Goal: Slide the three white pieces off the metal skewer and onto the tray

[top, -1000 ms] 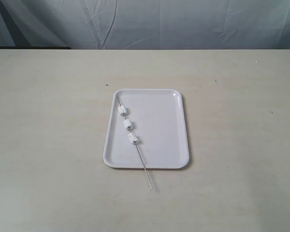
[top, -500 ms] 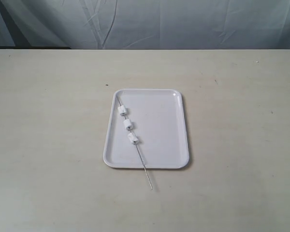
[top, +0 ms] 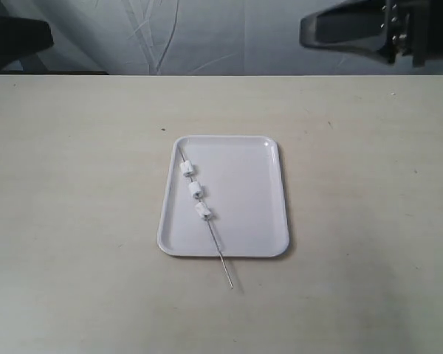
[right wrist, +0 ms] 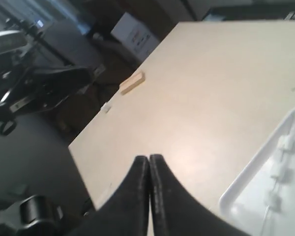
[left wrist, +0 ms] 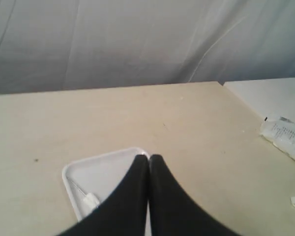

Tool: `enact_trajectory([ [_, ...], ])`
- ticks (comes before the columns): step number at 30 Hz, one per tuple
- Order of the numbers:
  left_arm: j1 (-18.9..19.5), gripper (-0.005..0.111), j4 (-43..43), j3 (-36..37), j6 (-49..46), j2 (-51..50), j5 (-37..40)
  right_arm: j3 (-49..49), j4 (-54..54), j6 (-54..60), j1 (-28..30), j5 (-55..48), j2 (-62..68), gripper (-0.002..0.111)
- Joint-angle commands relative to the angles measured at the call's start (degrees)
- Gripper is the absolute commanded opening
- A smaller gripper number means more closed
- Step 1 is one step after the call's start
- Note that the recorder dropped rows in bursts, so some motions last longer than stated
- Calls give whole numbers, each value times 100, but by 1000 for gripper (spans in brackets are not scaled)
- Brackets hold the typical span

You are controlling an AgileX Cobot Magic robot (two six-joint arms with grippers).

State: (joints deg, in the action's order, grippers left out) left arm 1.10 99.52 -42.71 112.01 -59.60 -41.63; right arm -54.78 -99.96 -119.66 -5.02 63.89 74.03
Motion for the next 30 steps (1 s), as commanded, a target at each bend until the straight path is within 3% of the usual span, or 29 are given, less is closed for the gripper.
enact_trajectory([
  [1, -13, 0, 43, 48, 82, -485, -356, -32, 2, -156, -598, 608, 773, 1],
  [6, -13, 0, 43, 48, -39, -714, -575, -32, 644, -106, -995, 608, 1421, 1],
  [10, -13, 0, 43, 48, -167, -714, -591, -44, 2, 595, -995, 608, 1383, 1],
  [15, -28, 0, 43, 48, -167, -714, -797, -48, 2, 704, -1010, -55, 1320, 1],
  [23, -545, 0, 43, 48, -167, -714, -675, -49, 2, 672, -1241, -209, 1307, 1],
  [27, -636, 0, 43, 48, -167, -714, -495, -49, 508, -156, -1231, -30, 1307, 0],
  [30, -636, 0, 43, 48, -167, -714, -510, -38, 1217, -156, -1231, 496, 1307, 0],
])
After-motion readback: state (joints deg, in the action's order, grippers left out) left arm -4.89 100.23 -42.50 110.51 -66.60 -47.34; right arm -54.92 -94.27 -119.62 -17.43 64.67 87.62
